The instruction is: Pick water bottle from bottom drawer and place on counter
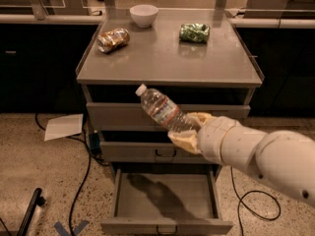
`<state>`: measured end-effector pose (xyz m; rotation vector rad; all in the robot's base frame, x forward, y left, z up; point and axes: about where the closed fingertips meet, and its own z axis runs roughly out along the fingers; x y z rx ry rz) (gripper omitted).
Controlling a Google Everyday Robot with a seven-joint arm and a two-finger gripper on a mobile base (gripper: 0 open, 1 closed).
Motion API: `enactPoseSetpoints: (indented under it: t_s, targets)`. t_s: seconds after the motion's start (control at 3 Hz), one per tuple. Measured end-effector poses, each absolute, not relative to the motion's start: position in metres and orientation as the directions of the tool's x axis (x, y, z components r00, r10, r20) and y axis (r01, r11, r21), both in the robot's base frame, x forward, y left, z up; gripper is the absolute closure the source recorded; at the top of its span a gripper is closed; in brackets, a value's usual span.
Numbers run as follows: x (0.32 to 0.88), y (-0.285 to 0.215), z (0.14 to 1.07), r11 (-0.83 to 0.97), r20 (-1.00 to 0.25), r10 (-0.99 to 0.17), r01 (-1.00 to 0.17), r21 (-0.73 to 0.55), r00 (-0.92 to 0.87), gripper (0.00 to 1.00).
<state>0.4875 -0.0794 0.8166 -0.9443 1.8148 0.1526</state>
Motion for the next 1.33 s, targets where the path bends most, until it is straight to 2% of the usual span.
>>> enactPoseSetpoints:
  t_s: [0.67,1.33]
  targets:
    - [0.564,-0.093,0.854,0.675,-0.823,-0.545,-0.665,-0.319,-0.158,1.0]
    - [0.648,-0.069,0.891,0.708,-0.844,-0.515,-0.629,-0.323,-0.146,1.0]
